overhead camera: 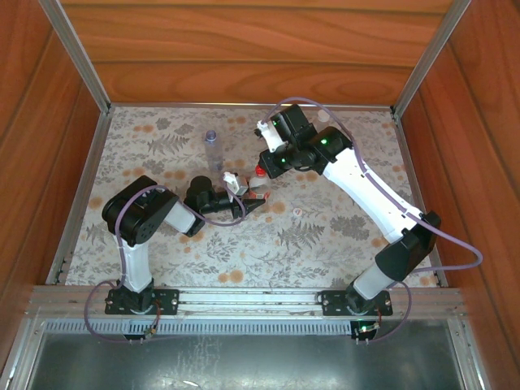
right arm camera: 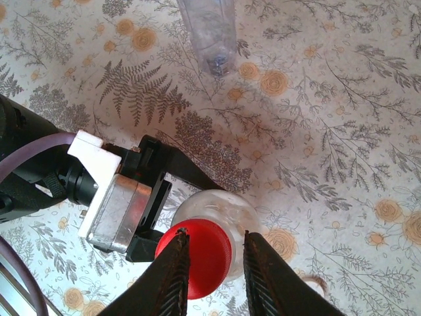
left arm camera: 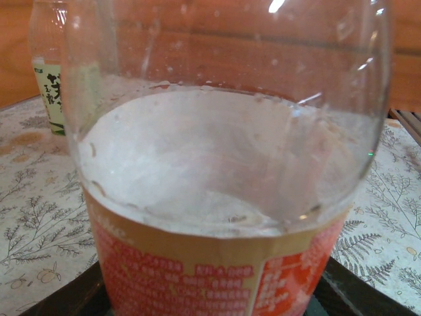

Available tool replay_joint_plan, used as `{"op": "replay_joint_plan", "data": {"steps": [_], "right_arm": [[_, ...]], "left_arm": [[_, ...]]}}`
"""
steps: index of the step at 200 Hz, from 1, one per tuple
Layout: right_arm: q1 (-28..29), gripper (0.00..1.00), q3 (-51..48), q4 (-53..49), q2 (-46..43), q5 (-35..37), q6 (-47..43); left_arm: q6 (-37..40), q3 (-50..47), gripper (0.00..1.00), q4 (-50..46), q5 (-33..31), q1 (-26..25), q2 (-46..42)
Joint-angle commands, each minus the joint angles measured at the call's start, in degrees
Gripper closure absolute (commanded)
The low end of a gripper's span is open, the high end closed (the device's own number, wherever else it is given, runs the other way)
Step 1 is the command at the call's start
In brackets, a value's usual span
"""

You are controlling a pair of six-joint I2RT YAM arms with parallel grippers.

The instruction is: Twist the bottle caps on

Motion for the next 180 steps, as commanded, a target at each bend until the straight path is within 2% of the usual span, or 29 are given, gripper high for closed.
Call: {"op": "replay_joint_plan", "data": {"steps": [1,35,74,134,180], "right_arm": [[-0.3,0.70,0.7,-0.8,-1.8,-1.1,-0.9],[-0.3,0.62,2.4,-1.9,-2.5,-1.7,-6.2],[-0.3,0.45,1.8,-1.5,-3.0,-3.4,-12.9],[-0.3,0.41,4.3,-4.7,0.1,-5.2,-17.1],[-0.2,0.45,5.5,-6.5,2.1,-6.0,-17.7]], "left_arm": [[-0.2,-1.5,0.44,-6.6,0.9,0.5,2.4],[0.4,-2.1,0.44,-6.6,1.7,0.5,1.7],[0.5,-2.2,0.44,-6.7,2.4,0.6,2.0],[0.4,-2.1,0.44,-6.7,2.6,0.8,2.5],[0.1,-1.9,0.44,-6.7,3.0,1.1,2.5]]}}
